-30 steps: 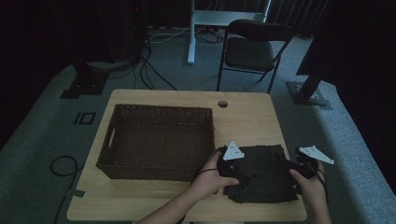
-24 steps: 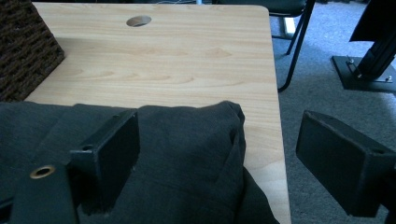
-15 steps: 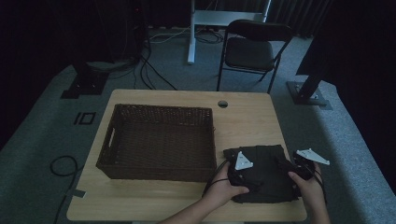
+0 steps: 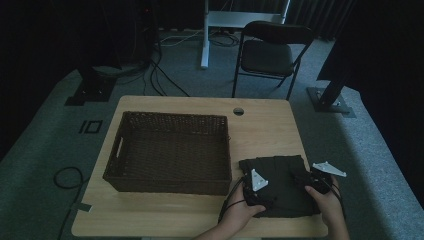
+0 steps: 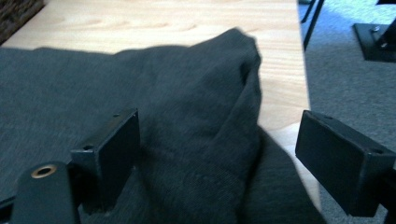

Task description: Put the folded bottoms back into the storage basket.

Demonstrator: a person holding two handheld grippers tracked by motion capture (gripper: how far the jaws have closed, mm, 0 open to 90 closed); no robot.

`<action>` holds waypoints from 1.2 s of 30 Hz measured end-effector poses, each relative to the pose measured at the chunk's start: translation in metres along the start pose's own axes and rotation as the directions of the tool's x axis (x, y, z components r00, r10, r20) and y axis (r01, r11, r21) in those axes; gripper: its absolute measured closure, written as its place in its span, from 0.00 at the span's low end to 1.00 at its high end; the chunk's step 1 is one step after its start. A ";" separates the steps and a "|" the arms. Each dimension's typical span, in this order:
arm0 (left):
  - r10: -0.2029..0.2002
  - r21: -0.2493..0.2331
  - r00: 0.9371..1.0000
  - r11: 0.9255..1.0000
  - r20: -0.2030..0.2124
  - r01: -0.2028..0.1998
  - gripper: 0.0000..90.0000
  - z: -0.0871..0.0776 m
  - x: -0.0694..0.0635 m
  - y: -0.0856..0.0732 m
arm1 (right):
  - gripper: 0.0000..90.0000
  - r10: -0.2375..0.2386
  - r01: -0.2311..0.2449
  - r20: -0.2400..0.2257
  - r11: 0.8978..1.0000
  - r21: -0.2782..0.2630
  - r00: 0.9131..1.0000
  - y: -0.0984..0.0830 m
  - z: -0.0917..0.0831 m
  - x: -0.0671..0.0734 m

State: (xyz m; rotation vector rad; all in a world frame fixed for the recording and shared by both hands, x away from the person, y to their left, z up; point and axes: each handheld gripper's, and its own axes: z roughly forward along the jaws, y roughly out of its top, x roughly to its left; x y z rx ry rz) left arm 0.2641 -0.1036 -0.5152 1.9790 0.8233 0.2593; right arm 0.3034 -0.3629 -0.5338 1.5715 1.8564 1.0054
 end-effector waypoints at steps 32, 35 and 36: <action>-0.121 0.095 0.992 0.988 -0.025 0.122 0.05 0.023 0.010 -0.026 | 0.24 0.091 -0.080 -0.102 0.991 0.108 0.991 -0.007 0.013 -0.001; -0.058 0.108 0.998 0.992 -0.037 0.062 0.20 0.024 0.007 -0.025 | 0.42 0.102 -0.084 -0.127 0.986 0.144 0.987 -0.003 0.012 0.002; -0.057 0.100 0.998 0.993 -0.033 0.060 0.31 0.024 0.008 -0.024 | 0.50 0.120 -0.098 -0.136 0.982 0.159 0.983 -0.002 0.010 0.003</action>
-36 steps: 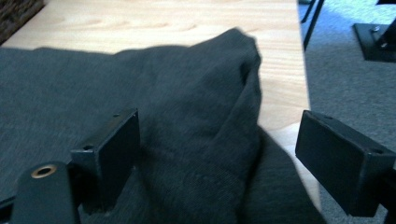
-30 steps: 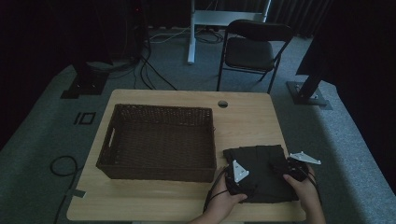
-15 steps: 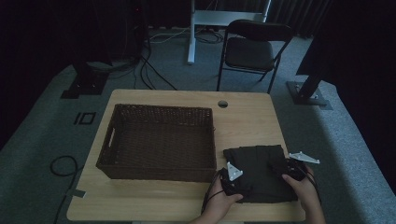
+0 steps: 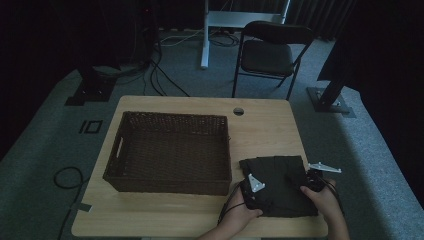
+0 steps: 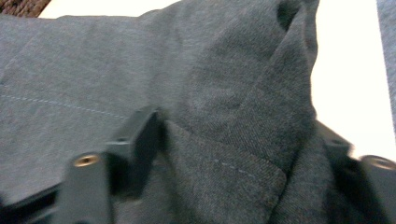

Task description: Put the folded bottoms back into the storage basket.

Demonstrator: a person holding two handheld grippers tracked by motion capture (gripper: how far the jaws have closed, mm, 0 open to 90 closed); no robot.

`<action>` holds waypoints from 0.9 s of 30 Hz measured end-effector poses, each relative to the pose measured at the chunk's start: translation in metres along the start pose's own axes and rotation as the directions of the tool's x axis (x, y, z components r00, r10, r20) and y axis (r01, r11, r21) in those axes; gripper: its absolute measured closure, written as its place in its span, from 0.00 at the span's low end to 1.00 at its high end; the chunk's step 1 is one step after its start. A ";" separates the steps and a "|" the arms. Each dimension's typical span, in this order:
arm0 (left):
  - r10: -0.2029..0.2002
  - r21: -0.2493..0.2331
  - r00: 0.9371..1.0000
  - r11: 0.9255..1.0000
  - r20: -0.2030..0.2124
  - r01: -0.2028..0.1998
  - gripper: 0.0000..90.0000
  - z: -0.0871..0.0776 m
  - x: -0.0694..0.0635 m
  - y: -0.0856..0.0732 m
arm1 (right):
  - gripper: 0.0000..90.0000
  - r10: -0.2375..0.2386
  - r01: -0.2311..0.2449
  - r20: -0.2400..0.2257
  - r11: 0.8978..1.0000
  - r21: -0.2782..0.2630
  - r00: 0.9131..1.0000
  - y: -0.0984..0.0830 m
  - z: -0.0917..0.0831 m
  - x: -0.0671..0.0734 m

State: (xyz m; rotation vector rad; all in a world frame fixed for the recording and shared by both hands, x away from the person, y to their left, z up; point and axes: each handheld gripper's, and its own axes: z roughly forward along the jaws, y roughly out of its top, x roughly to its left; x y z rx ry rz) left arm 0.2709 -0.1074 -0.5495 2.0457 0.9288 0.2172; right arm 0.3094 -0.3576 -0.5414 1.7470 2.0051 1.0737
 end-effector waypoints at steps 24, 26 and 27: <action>0.003 -0.046 0.995 0.999 0.100 0.002 0.75 -0.026 0.002 0.038 | 0.75 0.078 -0.079 -0.011 0.995 -0.068 0.997 0.023 -0.044 0.016; 0.006 -0.055 0.995 0.998 0.101 -0.001 0.75 -0.030 0.001 0.042 | 0.75 0.079 -0.080 -0.016 0.994 -0.078 0.997 0.026 -0.048 0.017; 0.017 -0.057 0.995 0.998 0.101 -0.011 0.75 -0.032 0.001 0.044 | 0.75 0.080 -0.081 -0.018 0.993 -0.085 0.997 0.028 -0.050 0.018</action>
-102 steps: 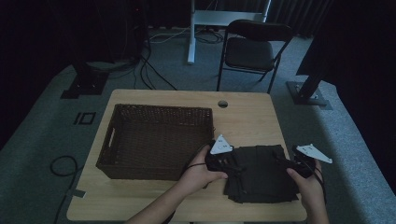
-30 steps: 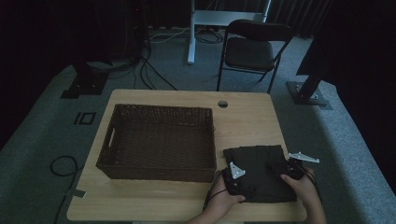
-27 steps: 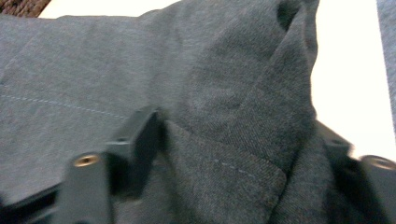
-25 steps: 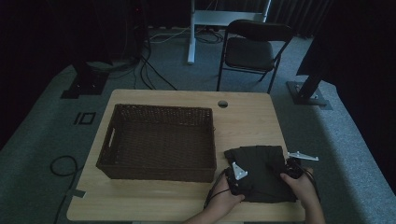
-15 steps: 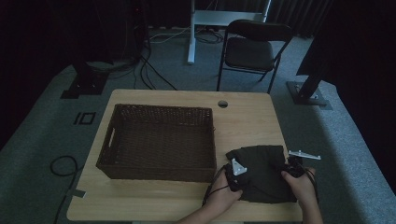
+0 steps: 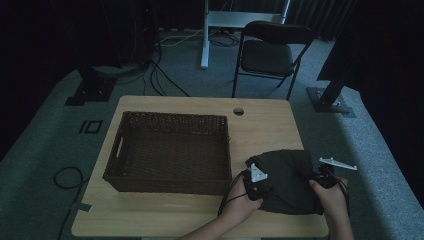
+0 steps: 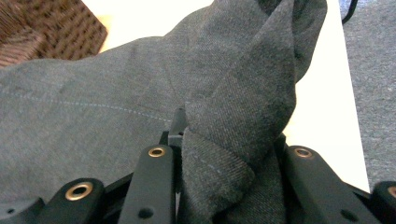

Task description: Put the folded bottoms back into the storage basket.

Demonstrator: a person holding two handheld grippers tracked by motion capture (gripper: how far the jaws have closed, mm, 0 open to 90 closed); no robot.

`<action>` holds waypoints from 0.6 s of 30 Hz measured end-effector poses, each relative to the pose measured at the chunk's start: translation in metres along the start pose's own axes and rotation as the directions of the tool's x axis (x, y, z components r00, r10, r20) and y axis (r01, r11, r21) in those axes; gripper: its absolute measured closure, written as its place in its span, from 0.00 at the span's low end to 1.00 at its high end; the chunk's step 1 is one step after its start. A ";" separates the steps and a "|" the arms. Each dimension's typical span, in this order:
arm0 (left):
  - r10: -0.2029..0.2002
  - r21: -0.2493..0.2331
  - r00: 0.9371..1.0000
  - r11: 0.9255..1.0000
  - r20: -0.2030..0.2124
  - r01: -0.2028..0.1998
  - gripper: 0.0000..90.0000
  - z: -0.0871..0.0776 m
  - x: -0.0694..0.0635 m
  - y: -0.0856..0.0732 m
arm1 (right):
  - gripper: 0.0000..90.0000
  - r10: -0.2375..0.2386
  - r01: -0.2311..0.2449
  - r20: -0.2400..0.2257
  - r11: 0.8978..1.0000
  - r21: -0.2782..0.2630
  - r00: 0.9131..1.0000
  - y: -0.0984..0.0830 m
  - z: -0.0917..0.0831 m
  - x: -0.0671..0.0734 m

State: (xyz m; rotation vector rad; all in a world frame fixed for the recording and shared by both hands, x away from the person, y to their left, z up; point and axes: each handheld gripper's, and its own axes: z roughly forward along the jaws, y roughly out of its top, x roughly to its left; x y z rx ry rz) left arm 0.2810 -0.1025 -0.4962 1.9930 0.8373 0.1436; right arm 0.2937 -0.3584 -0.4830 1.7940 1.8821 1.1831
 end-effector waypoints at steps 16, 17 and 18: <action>0.032 -0.036 0.999 0.999 0.005 -0.031 0.75 -0.031 0.008 0.038 | 0.75 -0.009 0.006 -0.039 0.997 -0.082 0.999 0.033 -0.023 0.020; 0.032 -0.039 0.999 0.999 0.006 -0.031 0.75 -0.033 0.008 0.040 | 0.75 -0.013 0.009 -0.041 0.996 -0.085 0.999 0.036 -0.024 0.022; 0.034 -0.041 0.999 0.999 0.007 -0.034 0.75 -0.035 0.009 0.043 | 0.75 -0.016 0.013 -0.040 0.996 -0.090 0.999 0.038 -0.025 0.023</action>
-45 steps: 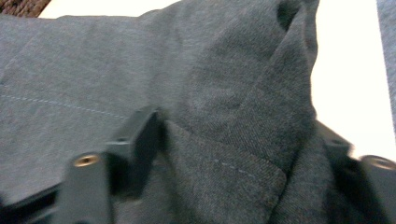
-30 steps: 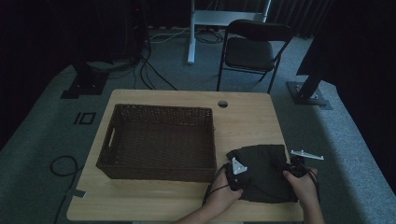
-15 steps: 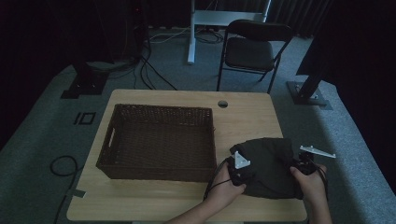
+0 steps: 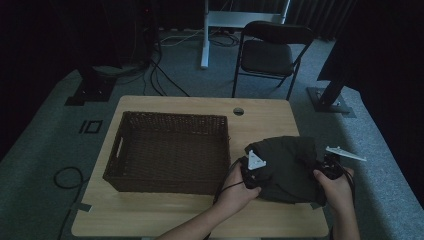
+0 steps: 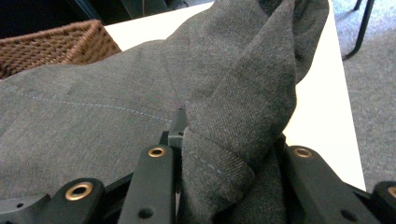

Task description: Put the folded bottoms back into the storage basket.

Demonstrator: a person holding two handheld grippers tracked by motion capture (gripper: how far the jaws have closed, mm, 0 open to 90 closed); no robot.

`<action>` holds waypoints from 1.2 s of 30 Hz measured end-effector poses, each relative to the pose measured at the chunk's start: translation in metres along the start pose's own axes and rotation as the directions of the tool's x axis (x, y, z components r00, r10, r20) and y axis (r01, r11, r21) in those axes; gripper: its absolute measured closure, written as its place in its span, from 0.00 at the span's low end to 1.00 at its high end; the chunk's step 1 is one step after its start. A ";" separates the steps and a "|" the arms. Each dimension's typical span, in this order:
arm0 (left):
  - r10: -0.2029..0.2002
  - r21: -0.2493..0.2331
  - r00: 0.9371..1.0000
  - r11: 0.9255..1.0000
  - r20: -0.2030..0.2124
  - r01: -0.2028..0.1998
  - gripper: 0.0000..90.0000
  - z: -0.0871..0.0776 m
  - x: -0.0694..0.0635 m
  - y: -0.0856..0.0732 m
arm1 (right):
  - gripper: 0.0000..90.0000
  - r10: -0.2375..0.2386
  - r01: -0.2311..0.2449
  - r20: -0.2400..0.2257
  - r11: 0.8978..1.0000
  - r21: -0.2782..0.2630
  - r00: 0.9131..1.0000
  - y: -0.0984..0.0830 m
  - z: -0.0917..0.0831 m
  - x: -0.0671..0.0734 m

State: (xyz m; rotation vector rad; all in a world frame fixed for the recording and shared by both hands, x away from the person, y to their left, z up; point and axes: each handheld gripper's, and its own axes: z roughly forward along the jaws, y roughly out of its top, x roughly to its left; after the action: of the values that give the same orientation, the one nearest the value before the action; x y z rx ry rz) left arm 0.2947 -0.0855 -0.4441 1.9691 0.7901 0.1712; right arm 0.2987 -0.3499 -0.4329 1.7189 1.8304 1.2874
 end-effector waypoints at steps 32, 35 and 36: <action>0.065 -0.082 0.995 0.994 -0.070 -0.071 0.75 -0.091 0.039 0.049 | 0.74 -0.084 0.075 -0.095 0.992 -0.099 0.992 0.071 -0.002 0.080; 0.064 -0.084 0.995 0.994 -0.081 -0.071 0.75 -0.102 0.046 0.048 | 0.74 -0.097 0.086 -0.103 0.991 -0.102 0.990 0.074 0.003 0.092; 0.059 -0.087 0.995 0.994 -0.083 -0.066 0.75 -0.105 0.049 0.048 | 0.75 -0.102 0.091 -0.107 0.991 -0.101 0.989 0.075 0.004 0.096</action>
State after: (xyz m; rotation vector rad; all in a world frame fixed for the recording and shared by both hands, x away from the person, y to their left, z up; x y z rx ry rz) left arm 0.3093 0.0060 -0.3595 1.9125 0.7597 0.3196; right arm 0.3275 -0.2705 -0.3452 1.5176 1.8560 1.4333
